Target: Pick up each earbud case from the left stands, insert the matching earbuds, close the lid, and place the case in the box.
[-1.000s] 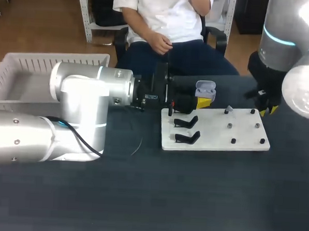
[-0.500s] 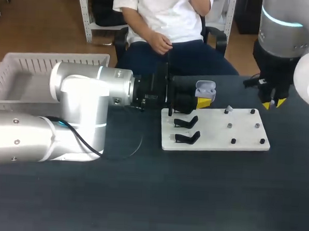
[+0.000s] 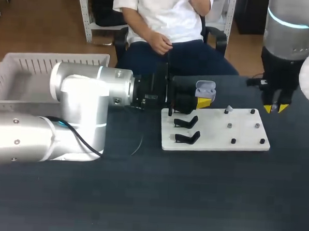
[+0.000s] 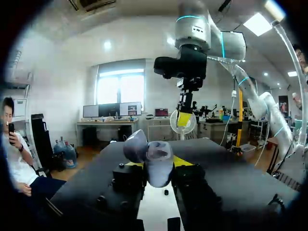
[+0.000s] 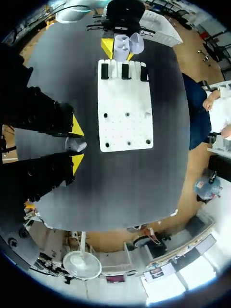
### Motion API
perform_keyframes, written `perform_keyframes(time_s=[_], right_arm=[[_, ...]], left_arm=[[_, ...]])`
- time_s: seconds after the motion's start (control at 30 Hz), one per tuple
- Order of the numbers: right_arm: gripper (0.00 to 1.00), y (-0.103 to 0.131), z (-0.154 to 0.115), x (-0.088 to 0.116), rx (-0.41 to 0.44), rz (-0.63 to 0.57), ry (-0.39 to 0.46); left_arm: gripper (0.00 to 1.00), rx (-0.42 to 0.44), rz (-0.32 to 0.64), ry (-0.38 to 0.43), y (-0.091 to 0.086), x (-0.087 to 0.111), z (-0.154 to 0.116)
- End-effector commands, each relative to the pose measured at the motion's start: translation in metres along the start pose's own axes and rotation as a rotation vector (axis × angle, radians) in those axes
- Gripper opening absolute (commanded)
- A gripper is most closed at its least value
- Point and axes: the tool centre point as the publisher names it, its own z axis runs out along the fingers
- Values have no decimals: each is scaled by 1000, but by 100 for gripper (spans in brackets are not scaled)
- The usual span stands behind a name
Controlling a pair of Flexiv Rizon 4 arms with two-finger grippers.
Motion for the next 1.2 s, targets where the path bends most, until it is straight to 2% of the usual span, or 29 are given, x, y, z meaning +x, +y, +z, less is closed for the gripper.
perform_keyframes(time_s=[0.03, 0.13, 0.3, 0.37, 0.4, 0.43, 1.2], right_arm=[[0, 12, -6, -5, -62, 474, 27], [0, 22, -16, -6, -53, 506, -29], [0, 29, -24, 1, -31, 592, -28], [0, 34, -26, 0, -13, 571, -40], [0, 35, -27, 0, 8, 590, -19], [0, 37, -27, -1, 3, 553, -44], [0, 37, -27, -1, 3, 553, -44]], left_arm=[[0, -6, 3, -4, -1, 1, 0], [0, -6, 3, -4, -1, 1, 0], [0, -6, 3, -4, -1, 1, 0], [0, -6, 3, -4, -1, 1, 0], [0, -6, 3, -4, -1, 1, 0], [0, -6, 3, -4, -1, 1, 0], [0, -6, 3, -4, -1, 1, 0]])
